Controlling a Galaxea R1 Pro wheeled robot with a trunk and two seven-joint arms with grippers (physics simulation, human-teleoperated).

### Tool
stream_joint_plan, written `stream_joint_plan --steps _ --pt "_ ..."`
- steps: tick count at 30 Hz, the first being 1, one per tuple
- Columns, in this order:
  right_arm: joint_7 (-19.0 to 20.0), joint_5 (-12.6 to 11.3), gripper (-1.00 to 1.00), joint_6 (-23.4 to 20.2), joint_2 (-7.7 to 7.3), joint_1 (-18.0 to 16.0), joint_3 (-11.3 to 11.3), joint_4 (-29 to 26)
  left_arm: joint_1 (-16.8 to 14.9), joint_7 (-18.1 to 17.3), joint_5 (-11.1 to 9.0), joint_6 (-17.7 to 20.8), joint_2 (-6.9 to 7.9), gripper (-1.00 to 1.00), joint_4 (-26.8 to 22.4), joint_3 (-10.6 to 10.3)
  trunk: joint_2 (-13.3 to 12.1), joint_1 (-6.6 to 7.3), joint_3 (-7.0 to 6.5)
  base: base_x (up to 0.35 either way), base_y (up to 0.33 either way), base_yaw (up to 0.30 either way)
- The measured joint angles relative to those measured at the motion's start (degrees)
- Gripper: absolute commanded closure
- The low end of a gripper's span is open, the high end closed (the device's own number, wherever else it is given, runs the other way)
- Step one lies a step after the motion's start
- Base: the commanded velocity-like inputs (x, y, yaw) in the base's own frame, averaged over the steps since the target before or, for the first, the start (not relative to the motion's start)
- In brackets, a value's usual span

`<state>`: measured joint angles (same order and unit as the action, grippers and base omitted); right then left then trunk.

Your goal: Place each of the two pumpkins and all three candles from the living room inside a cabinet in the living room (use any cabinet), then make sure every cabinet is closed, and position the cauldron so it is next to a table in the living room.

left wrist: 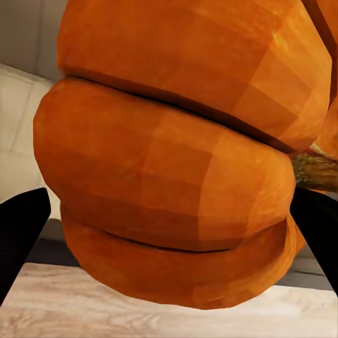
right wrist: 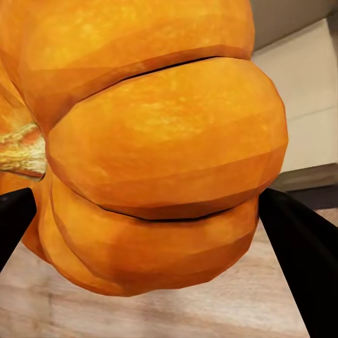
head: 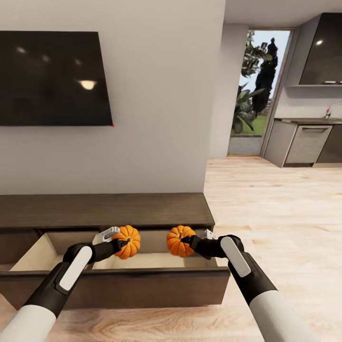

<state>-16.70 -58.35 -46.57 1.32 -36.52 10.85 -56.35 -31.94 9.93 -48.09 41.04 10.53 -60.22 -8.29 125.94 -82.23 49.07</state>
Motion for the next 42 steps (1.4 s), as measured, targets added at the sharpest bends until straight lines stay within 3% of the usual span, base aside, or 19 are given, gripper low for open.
stream_joint_plan --steps 15,24,42 --pt "0.0 0.0 1.0 0.0 0.09 0.0 0.1 0.0 0.0 -0.1 0.1 0.1 -0.78 1.0 0.1 0.0 6.0 -3.3 2.69 0.0 0.0 0.0" --pt "0.0 -0.1 1.0 0.0 0.09 0.0 0.1 0.0 0.0 -0.3 0.0 0.0 -0.79 1.0 -0.1 0.0 6.0 -3.29 2.69 0.025 0.0 0.0" --pt "0.0 0.0 1.0 0.0 0.09 0.0 0.1 0.0 0.0 -0.4 0.0 0.1 -0.79 1.0 -0.1 0.0 6.0 -3.29 2.69 0.214 0.0 0.0"
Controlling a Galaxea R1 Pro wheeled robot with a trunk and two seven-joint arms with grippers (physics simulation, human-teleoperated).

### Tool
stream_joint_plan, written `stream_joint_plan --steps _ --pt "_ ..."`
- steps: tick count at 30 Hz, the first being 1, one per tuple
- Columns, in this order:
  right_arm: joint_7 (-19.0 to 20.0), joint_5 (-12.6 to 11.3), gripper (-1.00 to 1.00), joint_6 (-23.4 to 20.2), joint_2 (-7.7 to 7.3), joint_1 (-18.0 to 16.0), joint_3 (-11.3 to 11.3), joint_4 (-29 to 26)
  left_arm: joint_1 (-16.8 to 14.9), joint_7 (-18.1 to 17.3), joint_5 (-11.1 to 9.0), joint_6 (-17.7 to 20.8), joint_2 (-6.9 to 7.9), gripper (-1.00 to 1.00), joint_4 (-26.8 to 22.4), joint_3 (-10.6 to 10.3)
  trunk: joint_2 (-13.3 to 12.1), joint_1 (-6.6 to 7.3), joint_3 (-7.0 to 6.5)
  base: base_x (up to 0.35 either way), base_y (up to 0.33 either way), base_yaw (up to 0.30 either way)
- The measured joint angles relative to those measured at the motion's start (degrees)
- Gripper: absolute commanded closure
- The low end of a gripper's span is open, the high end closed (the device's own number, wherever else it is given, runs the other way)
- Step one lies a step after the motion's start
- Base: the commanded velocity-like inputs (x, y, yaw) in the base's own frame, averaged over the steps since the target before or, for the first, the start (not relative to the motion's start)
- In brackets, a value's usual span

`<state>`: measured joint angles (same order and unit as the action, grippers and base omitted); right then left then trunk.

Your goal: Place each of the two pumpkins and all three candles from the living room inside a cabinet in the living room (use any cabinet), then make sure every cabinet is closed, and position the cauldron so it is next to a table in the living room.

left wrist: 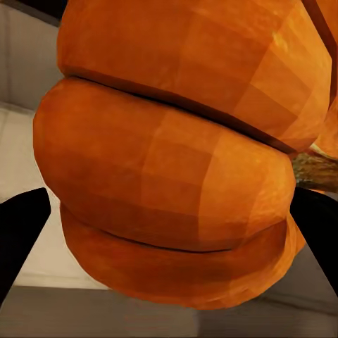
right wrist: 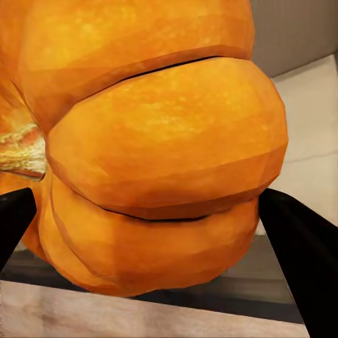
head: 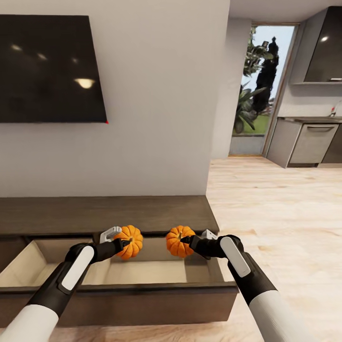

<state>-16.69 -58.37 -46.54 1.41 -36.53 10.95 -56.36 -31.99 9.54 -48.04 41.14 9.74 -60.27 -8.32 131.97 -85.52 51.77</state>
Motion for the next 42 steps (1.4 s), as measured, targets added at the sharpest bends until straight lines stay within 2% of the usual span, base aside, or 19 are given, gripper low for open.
stream_joint_plan --steps 9,37,42 --pt "0.0 0.0 1.0 0.0 0.0 0.0 0.0 0.0 0.0 0.0 -0.1 0.0 0.04 1.0 -0.3 0.0 0.0 -0.01 0.0 0.016 0.0 0.0" --pt "-0.8 0.5 1.0 -0.3 -0.01 0.0 -0.2 0.2 0.0 0.0 0.1 0.0 -0.05 1.0 0.1 0.0 11.2 -6.16 5.03 0.0 0.0 0.0" --pt "-0.9 0.7 1.0 -0.3 0.0 -0.1 -0.3 1.4 -0.1 0.0 0.0 0.0 -0.05 1.0 0.0 0.0 11.3 -6.19 5.25 0.0 0.0 0.0"
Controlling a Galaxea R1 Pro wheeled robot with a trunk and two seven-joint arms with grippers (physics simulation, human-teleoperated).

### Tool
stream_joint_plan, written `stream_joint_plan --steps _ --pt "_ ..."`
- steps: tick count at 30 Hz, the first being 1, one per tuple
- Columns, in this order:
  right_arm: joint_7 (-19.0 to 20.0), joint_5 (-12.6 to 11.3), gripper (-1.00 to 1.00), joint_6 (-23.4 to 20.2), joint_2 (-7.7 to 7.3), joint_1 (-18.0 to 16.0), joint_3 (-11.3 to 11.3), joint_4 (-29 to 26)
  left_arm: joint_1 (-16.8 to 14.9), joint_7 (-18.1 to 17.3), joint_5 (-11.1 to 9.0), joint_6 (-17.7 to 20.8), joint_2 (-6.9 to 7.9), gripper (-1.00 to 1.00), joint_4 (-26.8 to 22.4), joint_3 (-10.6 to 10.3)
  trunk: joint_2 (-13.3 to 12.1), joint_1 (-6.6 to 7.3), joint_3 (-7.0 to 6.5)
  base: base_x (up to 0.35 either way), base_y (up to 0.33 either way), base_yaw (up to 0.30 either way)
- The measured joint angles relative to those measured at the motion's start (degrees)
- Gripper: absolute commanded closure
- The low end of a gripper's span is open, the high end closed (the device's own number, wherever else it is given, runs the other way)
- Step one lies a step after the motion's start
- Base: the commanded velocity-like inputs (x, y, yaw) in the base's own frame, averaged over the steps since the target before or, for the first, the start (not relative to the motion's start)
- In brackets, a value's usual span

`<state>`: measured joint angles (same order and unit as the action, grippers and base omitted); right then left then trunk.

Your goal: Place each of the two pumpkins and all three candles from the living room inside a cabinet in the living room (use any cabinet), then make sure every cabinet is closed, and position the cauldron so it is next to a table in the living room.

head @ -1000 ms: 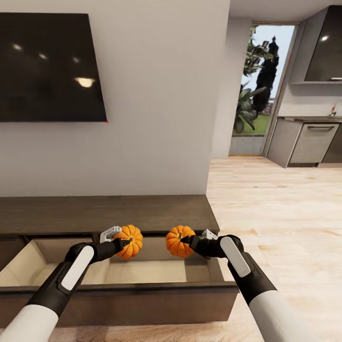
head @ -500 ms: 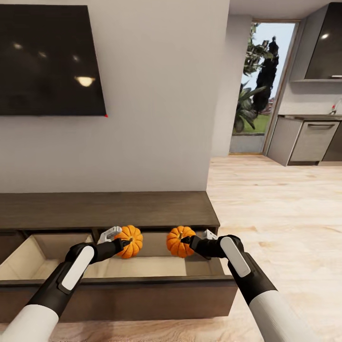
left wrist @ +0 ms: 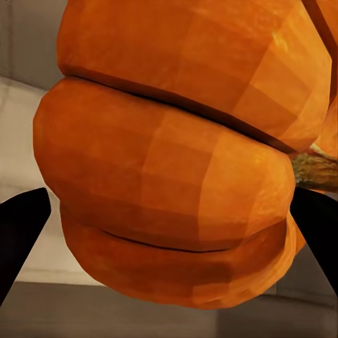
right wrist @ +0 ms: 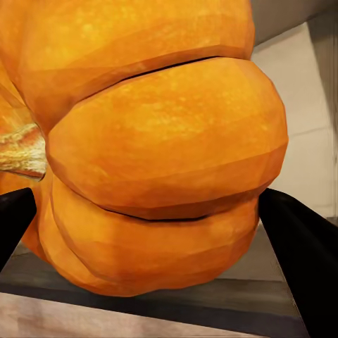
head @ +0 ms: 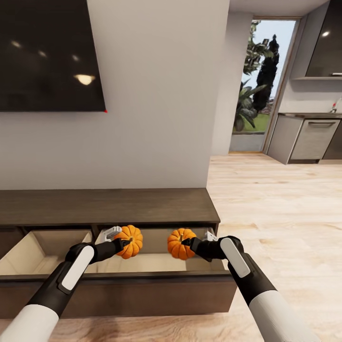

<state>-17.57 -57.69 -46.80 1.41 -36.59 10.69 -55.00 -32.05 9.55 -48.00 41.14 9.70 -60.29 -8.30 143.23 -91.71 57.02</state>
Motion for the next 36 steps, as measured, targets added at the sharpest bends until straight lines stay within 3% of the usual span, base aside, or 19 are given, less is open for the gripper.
stream_joint_plan --steps 29,36 --pt "0.0 -0.1 1.0 0.0 0.01 -0.1 0.0 0.9 0.0 0.0 0.0 0.8 0.01 1.0 -0.2 0.0 0.0 0.0 0.0 0.07 0.005 0.0" --pt "-0.1 0.0 1.0 -0.1 0.0 -0.1 0.0 1.2 -0.1 1.0 0.0 0.9 0.0 1.0 0.0 0.0 0.1 -0.19 1.55 0.0 0.0 0.0"
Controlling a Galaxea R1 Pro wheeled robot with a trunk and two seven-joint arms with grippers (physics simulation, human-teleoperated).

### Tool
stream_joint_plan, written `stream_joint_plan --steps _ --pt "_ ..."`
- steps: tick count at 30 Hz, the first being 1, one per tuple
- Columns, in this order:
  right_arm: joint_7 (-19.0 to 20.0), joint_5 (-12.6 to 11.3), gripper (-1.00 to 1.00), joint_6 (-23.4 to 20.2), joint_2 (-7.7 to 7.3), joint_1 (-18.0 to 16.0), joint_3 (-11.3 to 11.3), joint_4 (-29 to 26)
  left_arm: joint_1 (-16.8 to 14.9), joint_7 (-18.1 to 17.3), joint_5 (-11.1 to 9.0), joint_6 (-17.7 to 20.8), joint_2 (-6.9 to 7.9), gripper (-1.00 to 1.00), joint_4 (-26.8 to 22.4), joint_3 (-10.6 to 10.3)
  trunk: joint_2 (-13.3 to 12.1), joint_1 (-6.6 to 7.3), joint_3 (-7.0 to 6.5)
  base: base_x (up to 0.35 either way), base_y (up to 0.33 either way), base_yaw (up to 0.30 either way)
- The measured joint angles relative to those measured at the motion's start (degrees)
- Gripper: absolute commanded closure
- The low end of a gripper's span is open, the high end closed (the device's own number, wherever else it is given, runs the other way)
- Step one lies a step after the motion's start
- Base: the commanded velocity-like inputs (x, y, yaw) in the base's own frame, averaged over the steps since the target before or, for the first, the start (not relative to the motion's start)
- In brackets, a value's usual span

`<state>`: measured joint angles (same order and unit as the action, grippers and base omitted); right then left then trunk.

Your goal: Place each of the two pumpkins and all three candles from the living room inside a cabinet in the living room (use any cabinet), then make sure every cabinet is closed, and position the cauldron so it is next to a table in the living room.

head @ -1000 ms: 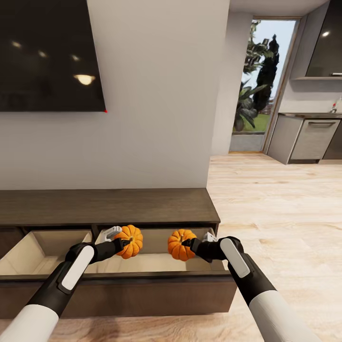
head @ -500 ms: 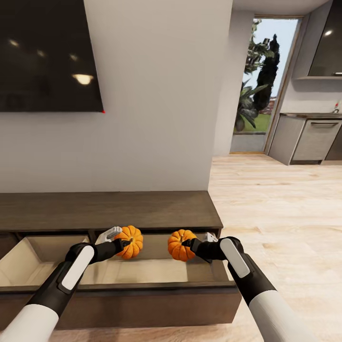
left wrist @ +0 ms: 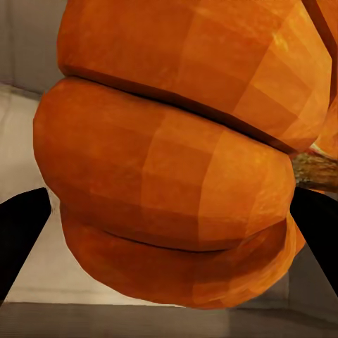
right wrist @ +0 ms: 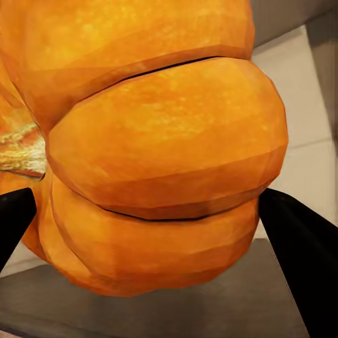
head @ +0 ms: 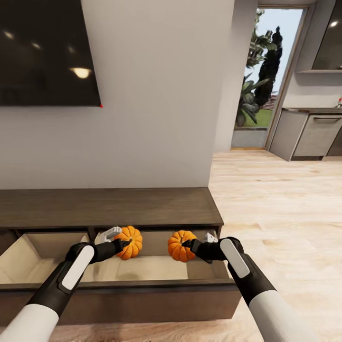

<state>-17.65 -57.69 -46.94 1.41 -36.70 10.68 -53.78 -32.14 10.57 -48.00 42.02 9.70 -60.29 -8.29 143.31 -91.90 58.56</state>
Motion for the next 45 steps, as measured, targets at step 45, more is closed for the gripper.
stream_joint_plan --steps 45 --pt "-0.4 12.7 1.0 6.1 4.72 -1.5 0.0 2.1 -1.1 7.4 0.0 2.3 -2.46 1.0 -0.3 -2.6 0.4 -0.74 6.43 0.021 0.0 0.0"
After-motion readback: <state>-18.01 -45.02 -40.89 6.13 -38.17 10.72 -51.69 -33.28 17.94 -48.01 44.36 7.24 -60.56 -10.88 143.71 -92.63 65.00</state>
